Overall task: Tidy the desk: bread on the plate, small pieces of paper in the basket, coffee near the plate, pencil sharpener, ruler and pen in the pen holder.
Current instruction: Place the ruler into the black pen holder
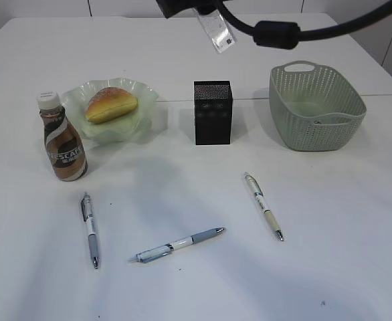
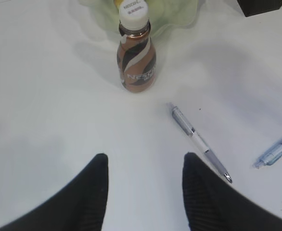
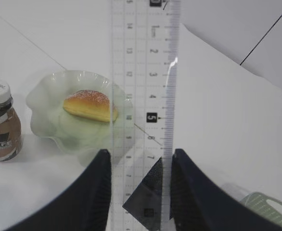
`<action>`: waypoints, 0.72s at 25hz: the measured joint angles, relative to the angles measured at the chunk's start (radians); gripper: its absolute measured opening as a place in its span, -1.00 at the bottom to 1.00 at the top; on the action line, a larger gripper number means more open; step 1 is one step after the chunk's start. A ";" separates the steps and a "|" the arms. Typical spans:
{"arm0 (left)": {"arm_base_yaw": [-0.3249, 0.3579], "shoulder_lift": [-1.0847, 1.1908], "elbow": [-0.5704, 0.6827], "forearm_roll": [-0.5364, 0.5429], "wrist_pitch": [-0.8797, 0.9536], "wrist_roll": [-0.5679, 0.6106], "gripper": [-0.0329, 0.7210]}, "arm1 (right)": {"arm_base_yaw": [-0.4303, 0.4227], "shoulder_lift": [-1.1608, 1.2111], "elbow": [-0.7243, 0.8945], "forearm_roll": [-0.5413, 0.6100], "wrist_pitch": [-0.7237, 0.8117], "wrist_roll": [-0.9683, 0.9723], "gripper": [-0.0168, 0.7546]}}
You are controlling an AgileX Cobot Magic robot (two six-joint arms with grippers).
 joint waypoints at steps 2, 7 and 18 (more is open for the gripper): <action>0.000 0.000 0.000 -0.004 -0.002 0.000 0.01 | -0.041 0.002 0.052 -0.058 -0.081 0.112 -0.19; 0.000 0.000 0.000 -0.006 -0.005 0.000 0.01 | -0.123 0.059 0.059 -0.076 -0.238 0.169 -0.19; 0.000 0.000 0.000 -0.008 -0.009 0.000 0.01 | -0.231 0.249 0.059 -0.076 -0.592 0.214 -0.19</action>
